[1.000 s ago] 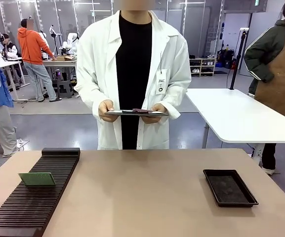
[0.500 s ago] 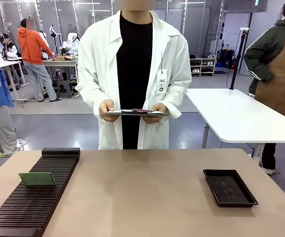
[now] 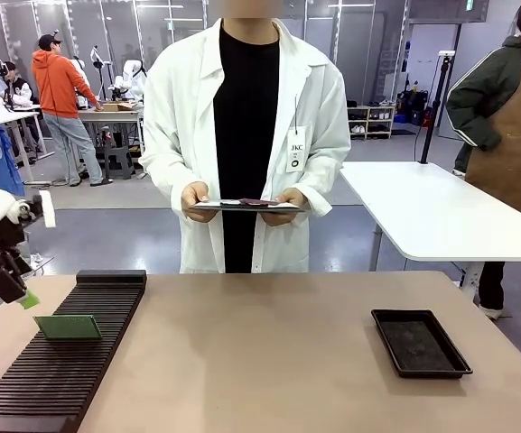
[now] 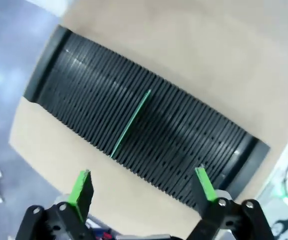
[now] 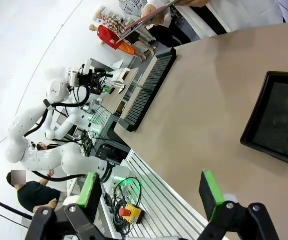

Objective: Inspect the PCB.
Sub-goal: Pick up the Blank PCB and present it to the human.

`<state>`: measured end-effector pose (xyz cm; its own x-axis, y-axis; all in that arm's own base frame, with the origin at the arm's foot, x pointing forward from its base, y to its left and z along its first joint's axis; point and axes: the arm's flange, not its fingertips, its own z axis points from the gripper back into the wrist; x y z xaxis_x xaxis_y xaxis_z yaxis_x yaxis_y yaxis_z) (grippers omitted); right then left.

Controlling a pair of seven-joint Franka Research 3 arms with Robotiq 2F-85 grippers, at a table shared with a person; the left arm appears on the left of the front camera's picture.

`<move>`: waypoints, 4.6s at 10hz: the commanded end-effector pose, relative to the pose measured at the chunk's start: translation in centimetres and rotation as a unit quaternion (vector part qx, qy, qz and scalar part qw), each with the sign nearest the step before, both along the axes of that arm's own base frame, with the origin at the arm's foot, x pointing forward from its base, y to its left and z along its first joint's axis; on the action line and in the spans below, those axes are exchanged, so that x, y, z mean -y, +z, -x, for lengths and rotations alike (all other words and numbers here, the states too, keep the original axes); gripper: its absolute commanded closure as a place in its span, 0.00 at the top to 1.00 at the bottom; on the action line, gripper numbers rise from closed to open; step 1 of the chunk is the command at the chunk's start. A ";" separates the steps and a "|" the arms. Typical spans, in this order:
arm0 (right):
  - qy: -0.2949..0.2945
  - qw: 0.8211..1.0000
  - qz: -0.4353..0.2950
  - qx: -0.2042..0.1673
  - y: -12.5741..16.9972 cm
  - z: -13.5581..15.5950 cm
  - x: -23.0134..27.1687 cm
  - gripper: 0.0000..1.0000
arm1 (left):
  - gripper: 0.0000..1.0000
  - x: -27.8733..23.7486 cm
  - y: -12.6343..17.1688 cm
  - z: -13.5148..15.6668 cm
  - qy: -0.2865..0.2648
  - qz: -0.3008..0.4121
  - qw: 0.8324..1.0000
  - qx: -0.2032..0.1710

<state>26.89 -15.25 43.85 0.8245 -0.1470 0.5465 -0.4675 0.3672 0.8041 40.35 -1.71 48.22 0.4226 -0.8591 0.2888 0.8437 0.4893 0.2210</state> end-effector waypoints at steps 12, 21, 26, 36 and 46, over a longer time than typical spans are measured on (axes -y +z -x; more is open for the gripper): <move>0.001 1.000 -0.004 0.007 0.2 0.0 0.2 1.00 | 1.00 0.2 -3.7 -3.9 -0.185 -0.132 0.973 0.030; 0.001 1.000 -0.004 0.007 0.2 0.0 0.2 1.00 | 1.00 1.7 -10.0 -7.3 -0.223 -0.186 0.957 0.003; 0.001 1.000 -0.004 0.007 0.2 0.0 0.2 1.00 | 0.91 1.5 -11.9 -8.3 -0.237 -0.169 0.956 -0.019; 0.001 1.000 -0.004 0.007 0.2 0.0 0.2 1.00 | 0.00 0.6 -13.1 -9.9 -0.219 -0.160 0.960 -0.066; 0.001 1.000 -0.004 0.007 0.2 0.0 0.2 1.00 | 0.00 -4.8 -3.0 -5.5 -0.096 0.207 0.957 -0.177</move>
